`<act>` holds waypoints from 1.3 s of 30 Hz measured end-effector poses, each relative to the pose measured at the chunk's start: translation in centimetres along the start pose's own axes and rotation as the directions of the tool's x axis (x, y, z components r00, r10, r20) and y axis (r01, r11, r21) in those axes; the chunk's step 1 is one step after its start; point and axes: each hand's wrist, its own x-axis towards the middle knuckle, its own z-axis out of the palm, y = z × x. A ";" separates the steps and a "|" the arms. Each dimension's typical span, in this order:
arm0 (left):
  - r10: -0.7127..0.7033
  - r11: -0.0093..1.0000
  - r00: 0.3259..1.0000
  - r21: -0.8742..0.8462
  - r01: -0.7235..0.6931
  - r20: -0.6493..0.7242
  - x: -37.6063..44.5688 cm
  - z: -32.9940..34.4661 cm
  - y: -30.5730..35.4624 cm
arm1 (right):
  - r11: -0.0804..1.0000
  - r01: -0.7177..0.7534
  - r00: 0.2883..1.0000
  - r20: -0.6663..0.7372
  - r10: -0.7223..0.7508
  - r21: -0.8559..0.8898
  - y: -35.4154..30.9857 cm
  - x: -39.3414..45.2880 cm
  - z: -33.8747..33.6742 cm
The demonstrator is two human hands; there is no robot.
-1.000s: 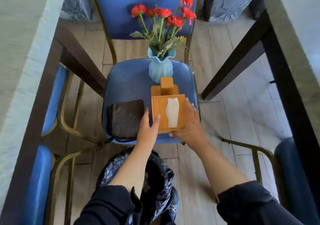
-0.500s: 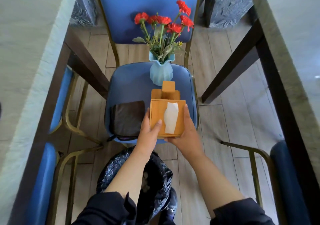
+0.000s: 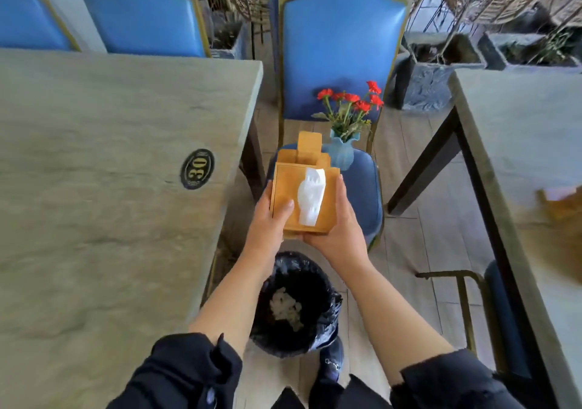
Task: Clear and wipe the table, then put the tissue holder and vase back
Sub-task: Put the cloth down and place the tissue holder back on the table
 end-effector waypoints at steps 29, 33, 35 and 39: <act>0.058 0.996 0.964 -0.050 -0.074 -0.260 -13.3 -40.2 10.4 | 0.985 0.172 0.977 0.130 -0.170 -0.002 -26.6 -11.4 30.9; 0.024 0.997 0.962 -0.068 -0.044 -0.273 -10.9 -44.9 11.3 | 0.990 0.140 0.978 0.156 -0.138 -0.002 -28.8 -9.6 35.1; 0.013 0.997 0.964 -0.074 -0.034 -0.265 -10.0 -47.1 11.6 | 0.991 0.134 0.977 0.172 -0.130 -0.015 -29.6 -8.7 37.0; -0.023 0.997 0.968 -0.074 0.004 -0.251 -7.6 -51.8 11.5 | 0.993 0.109 0.981 0.164 -0.101 -0.041 -30.8 -7.3 41.2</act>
